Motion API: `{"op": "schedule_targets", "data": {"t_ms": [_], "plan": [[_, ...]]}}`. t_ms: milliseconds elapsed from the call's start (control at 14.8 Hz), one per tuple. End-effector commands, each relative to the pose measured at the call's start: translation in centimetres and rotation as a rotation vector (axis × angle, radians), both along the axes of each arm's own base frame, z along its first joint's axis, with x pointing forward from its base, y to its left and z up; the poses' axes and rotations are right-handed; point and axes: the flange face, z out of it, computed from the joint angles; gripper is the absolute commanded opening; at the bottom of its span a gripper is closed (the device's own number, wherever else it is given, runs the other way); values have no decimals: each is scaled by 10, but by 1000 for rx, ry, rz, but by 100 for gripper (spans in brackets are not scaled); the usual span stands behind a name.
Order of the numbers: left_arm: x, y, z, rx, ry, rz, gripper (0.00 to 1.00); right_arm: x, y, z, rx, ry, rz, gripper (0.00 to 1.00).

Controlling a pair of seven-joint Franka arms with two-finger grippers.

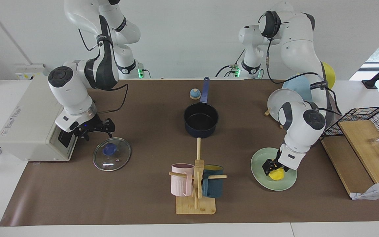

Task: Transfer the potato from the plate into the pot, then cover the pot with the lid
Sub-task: 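Grasp the yellow potato with the left gripper while the right gripper reaches the lid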

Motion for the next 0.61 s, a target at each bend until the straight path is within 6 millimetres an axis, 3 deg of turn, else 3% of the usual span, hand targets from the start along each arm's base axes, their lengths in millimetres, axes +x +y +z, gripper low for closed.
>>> {"op": "schedule_targets", "data": {"t_ms": [0, 135, 271, 338, 541], "plan": [[-1, 1, -3, 17, -22, 13, 82, 8, 3, -24, 14, -2, 51, 100], [-1, 3, -3, 16, -22, 24, 55, 12, 15, -31, 18, -3, 101, 100], [0, 5, 1, 21, -16, 22, 15, 14, 15, -43, 18, 6, 113, 100], [0, 5, 1, 23, -6, 23, 0, 16, 13, -51, 18, 10, 116, 100], [-3, -1, 17, 26, 30, 32, 0, 19, 13, -68, 18, 13, 135, 100]]}}
